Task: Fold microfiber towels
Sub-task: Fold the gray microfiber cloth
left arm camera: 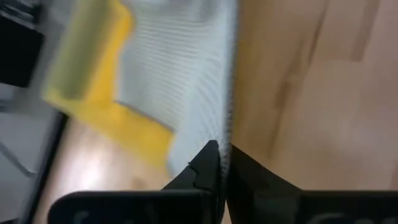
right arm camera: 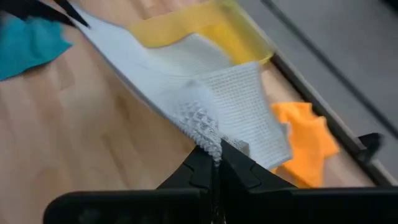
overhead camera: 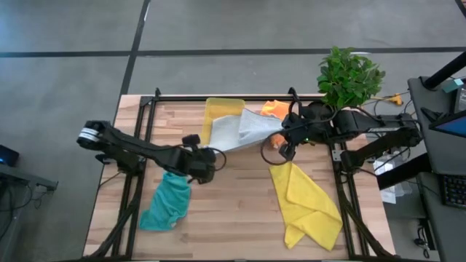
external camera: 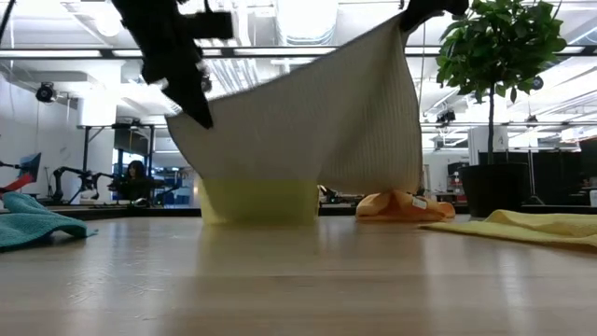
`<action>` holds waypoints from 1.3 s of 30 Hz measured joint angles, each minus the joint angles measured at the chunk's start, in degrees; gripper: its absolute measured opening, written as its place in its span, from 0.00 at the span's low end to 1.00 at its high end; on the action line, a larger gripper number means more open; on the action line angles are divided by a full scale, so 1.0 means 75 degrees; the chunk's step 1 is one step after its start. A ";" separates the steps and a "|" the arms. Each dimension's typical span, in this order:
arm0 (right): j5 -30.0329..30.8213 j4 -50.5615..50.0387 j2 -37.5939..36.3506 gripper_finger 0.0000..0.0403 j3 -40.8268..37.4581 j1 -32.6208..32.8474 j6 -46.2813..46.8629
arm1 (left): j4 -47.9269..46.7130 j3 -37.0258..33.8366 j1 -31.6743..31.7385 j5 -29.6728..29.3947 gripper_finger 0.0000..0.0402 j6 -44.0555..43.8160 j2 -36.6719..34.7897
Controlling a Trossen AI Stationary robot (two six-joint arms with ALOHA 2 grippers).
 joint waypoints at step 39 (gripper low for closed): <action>0.0385 0.0565 0.0778 0.02 0.1204 0.4975 0.4587 | -0.2519 0.3252 -0.2298 0.3413 0.00 -0.0737 -0.2001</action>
